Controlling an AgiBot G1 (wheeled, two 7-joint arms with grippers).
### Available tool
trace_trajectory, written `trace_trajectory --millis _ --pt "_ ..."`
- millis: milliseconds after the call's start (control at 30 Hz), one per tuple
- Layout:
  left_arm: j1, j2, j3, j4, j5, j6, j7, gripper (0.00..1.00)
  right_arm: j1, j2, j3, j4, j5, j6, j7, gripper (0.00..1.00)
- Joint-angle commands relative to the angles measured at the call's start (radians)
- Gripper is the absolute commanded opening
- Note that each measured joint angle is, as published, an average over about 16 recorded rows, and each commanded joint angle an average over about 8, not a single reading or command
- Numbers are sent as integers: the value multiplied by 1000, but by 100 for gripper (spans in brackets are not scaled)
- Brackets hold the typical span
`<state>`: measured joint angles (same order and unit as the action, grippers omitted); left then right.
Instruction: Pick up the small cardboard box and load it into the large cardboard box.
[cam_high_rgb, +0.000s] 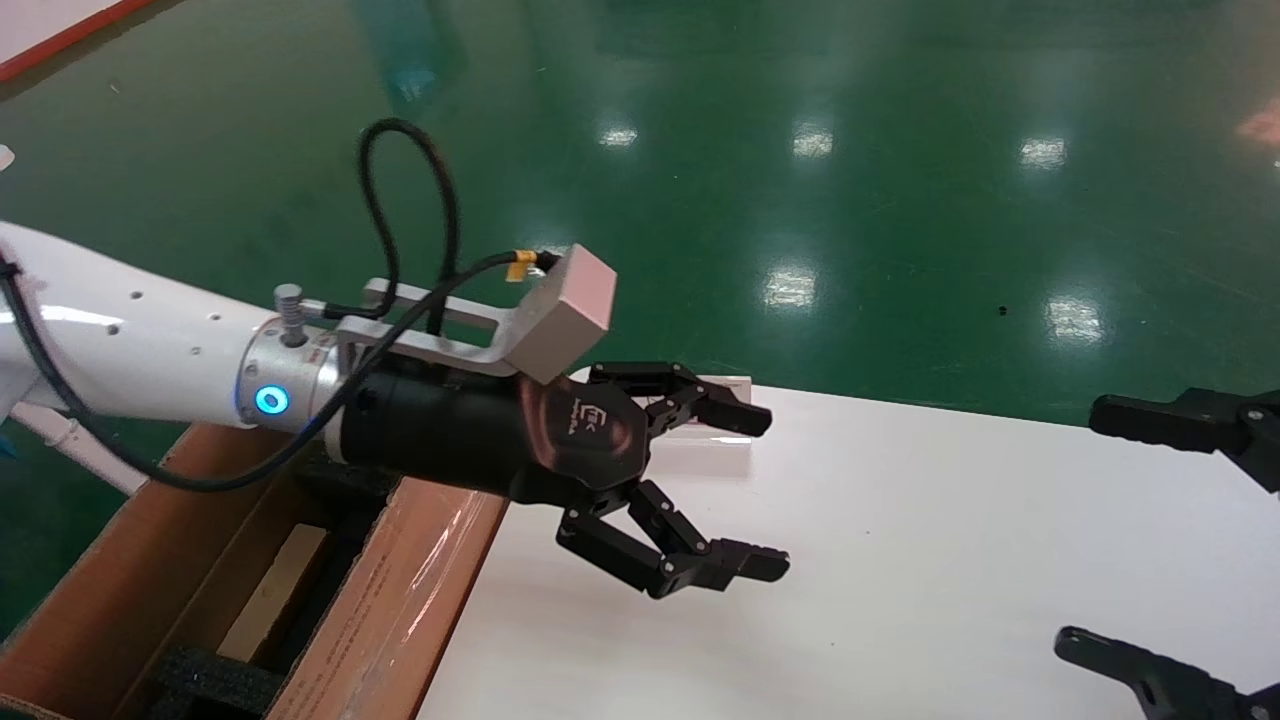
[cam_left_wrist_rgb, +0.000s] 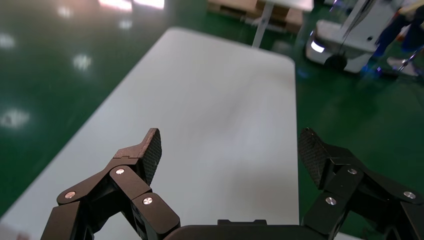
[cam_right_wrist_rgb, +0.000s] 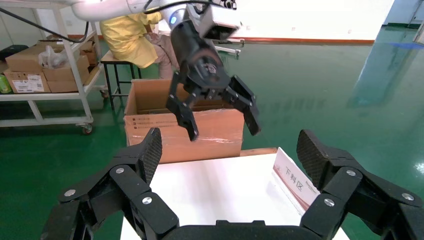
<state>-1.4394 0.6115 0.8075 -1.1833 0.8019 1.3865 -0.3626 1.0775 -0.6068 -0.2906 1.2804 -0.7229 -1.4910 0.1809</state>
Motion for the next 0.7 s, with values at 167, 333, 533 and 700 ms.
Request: trace_trajectory --millis 167,333,533,700 --pt "138 0 -200 -38 -27 41 66 100 -1 -1 2 1 -1 -1 1 100" --pt "253 0 -366 -70 -49 76 121 100 -1 -1 3 1 -2 -1 2 100" --pt "353 0 -511 -97 -69 106 170 100 -1 -2 5 2 -4 -2 3 100" --pt "382 0 -560 -103 -73 112 176 100 -2 -3 7 2 -5 -3 4 100"
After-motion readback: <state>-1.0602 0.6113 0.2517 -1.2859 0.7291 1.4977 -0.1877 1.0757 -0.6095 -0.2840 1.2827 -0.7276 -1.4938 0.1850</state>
